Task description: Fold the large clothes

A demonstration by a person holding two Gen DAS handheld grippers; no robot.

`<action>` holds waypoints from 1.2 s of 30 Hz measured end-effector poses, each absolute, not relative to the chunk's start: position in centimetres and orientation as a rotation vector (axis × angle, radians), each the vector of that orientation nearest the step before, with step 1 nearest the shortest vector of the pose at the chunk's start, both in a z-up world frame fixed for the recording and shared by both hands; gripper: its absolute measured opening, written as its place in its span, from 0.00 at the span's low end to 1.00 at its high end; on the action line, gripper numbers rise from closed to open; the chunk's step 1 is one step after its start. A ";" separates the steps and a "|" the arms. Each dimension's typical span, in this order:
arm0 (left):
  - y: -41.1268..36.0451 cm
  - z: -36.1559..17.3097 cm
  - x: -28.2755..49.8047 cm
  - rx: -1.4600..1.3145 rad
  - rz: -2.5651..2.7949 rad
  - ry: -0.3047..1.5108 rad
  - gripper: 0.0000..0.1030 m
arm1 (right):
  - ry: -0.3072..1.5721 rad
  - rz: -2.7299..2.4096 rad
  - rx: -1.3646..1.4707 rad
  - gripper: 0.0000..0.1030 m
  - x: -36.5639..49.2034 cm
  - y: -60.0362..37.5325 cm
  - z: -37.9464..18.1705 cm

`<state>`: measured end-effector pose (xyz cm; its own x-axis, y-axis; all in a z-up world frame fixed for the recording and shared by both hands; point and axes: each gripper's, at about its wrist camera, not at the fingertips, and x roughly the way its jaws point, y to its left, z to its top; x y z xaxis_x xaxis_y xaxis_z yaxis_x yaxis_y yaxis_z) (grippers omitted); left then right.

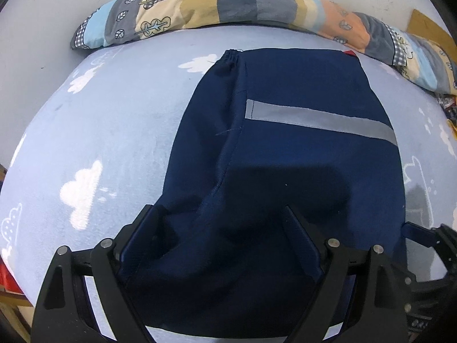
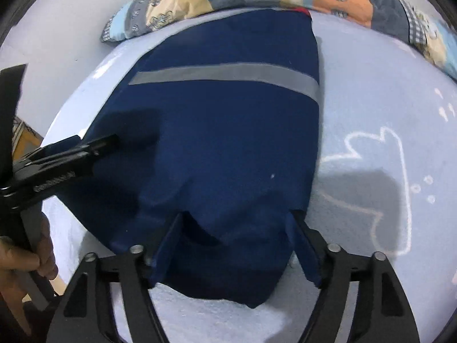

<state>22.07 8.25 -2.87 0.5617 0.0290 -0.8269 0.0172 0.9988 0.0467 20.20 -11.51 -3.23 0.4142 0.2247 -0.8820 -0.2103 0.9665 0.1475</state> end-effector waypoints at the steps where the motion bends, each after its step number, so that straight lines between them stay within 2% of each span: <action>1: 8.4 -2.7 22.0 0.046 0.012 0.968 0.87 | 1.103 0.282 0.016 0.76 19.9 -11.6 -2.7; 4: 9.0 -2.3 21.9 0.016 0.022 0.957 0.87 | 0.997 0.295 0.067 0.76 18.9 -13.1 0.1; 8: 9.7 -1.9 21.9 -0.004 0.035 0.955 0.87 | 0.976 0.235 0.094 0.89 18.7 -15.4 1.0; 14: 12.5 -1.9 22.3 -0.189 0.004 1.003 0.87 | 1.083 0.264 0.297 0.89 19.4 -18.8 -0.6; 23: 17.1 -3.1 24.5 -0.366 -0.183 1.107 0.87 | 1.087 0.384 0.475 0.89 20.2 -20.2 -1.2; 28: 19.7 -5.7 25.8 -0.623 -0.362 1.181 0.87 | 1.104 0.379 0.602 0.89 21.9 -20.9 -2.6; 36: 15.1 -7.9 28.3 -0.604 -0.597 1.271 0.87 | 1.150 0.378 0.638 0.87 23.7 -19.1 -5.1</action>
